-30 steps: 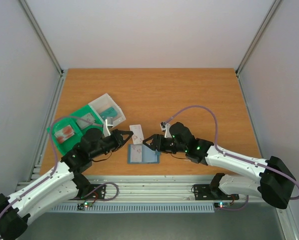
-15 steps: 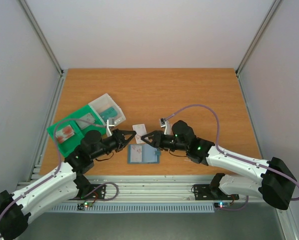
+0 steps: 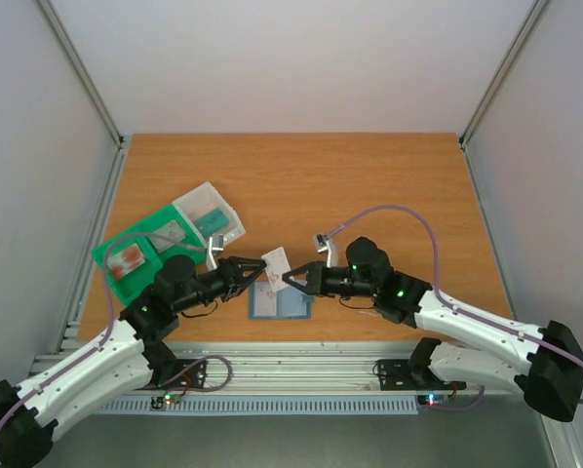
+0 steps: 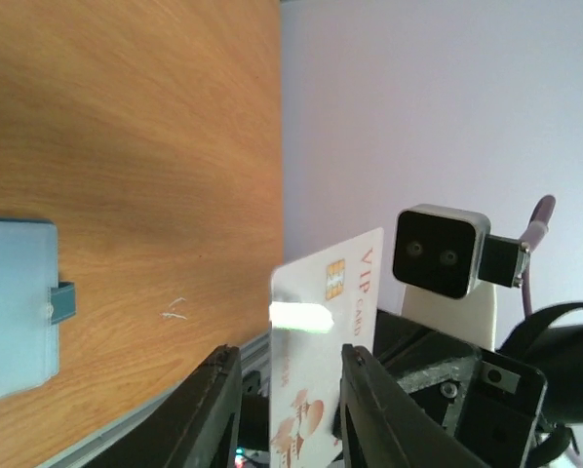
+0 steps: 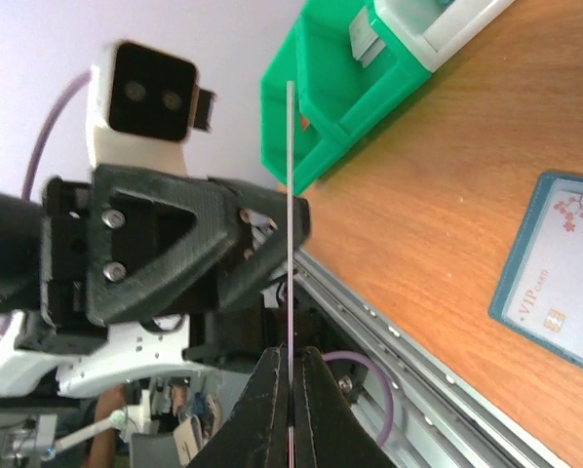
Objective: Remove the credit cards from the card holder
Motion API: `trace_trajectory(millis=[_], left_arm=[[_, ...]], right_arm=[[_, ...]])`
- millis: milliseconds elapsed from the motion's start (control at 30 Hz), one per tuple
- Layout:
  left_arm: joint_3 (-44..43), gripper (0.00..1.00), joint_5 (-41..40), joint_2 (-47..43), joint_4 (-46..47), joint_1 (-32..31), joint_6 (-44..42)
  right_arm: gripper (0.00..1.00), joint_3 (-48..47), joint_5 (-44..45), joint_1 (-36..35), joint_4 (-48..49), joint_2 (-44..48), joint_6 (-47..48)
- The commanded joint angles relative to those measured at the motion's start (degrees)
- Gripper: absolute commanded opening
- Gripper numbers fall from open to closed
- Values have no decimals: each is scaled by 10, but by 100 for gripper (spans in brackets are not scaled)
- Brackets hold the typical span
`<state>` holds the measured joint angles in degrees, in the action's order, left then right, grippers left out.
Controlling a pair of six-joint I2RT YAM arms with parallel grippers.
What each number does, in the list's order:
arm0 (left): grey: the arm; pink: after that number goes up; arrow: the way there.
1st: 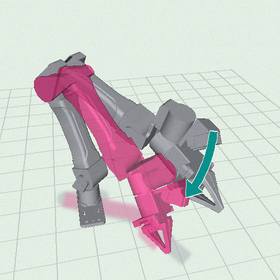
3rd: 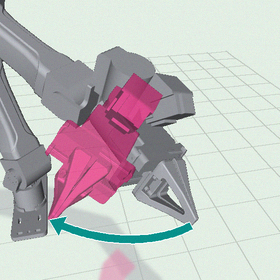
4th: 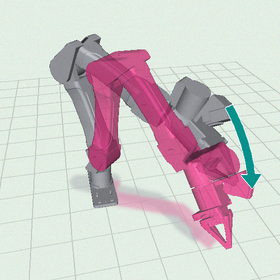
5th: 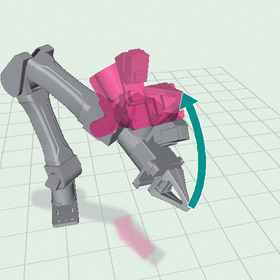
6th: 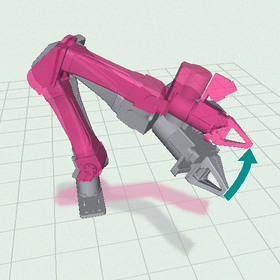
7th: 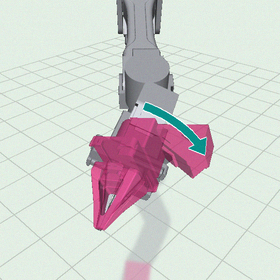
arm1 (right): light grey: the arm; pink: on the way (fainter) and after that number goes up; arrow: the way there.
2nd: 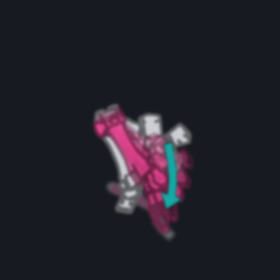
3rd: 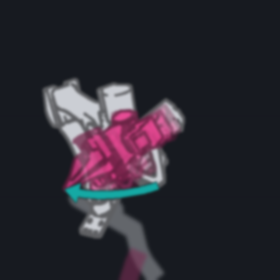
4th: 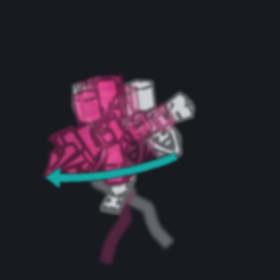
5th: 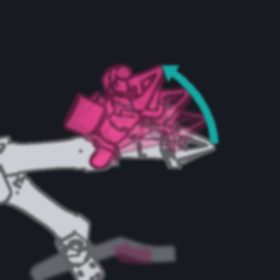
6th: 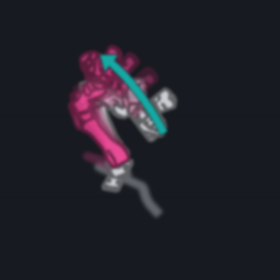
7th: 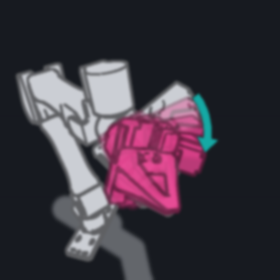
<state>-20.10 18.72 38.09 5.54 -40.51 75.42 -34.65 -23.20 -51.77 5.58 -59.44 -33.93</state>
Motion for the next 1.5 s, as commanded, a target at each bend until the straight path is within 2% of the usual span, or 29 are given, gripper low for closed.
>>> trace_trajectory(millis=[0,100,333,533,667,800,900,1033,1200,1367,1467], left_arm=[[-61,33,36,-16,-86,-1,-65],[-100,43,60,-18,-165,0,-111],[-135,52,127,-39,-243,0,-207],[-121,65,253,-46,-208,0,-254],[-110,67,274,-65,-204,-1,-265],[-104,59,318,-42,-180,0,-270],[-105,49,364,-8,-154,-1,-261],[-103,41,368,-10,-156,-1,-269],[-93,28,377,-10,-148,-1,-274],[-69,23,381,-23,-113,0,-255],[-64,10,380,-24,-106,-1,-247]], right_arm=[[1,-20,-39,-3,-102,52,91],[1,-52,-51,-3,-208,91,174],[1,-134,-87,-3,-420,144,307],[1,-148,-164,-3,-469,130,358],[1,-146,-198,-3,-466,112,367],[1,-144,-235,-3,-435,89,361],[1,-140,-258,-3,-401,75,346],[1,-132,-280,-3,-361,70,315],[1,-131,-253,-3,-369,73,318],[1,-130,-253,-3,-358,62,313],[1,-129,-255,-3,-353,59,311]])
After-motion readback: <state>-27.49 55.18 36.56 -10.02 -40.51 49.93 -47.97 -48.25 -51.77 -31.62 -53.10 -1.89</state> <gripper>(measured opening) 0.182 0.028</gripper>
